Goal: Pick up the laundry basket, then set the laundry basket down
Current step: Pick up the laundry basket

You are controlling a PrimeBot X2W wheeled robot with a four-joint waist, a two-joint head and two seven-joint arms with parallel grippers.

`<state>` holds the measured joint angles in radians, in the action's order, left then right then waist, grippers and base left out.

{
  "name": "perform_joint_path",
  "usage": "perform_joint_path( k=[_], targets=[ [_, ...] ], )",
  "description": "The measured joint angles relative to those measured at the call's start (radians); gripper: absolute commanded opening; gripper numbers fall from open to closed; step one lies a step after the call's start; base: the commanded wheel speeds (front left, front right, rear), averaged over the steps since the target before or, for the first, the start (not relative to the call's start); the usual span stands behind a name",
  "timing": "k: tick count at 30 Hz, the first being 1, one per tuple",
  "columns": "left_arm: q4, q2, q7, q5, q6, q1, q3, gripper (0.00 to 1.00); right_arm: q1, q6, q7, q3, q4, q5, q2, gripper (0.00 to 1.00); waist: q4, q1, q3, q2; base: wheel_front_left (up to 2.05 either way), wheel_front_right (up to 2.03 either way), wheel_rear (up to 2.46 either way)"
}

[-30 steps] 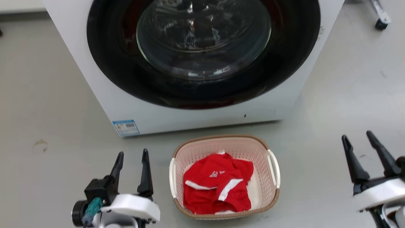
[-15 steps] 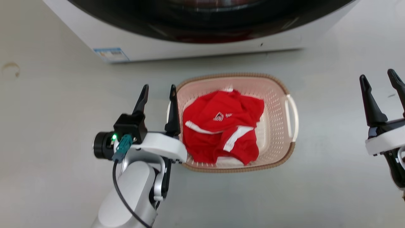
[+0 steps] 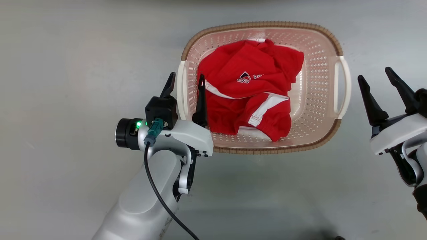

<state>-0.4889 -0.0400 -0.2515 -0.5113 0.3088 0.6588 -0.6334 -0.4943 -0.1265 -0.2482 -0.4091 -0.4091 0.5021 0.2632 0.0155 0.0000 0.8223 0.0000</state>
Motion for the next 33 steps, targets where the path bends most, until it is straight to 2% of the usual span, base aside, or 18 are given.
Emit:
perform_joint_path(
  k=[21,33],
  targets=[
    [-0.121,0.004,0.000,-0.128,0.022,0.123,-0.103,1.00,-0.078,0.000,0.000,-0.058,-0.012,0.017,0.041,1.00,0.045,0.0000,0.151,0.0000,0.00,0.00,0.00],
    [-0.196,0.005,0.000,-0.196,0.021,0.197,-0.164,1.00,-0.119,0.000,0.000,-0.107,-0.076,0.036,0.039,1.00,0.055,0.0000,0.191,-0.0001,0.00,0.00,0.00]
  ],
)
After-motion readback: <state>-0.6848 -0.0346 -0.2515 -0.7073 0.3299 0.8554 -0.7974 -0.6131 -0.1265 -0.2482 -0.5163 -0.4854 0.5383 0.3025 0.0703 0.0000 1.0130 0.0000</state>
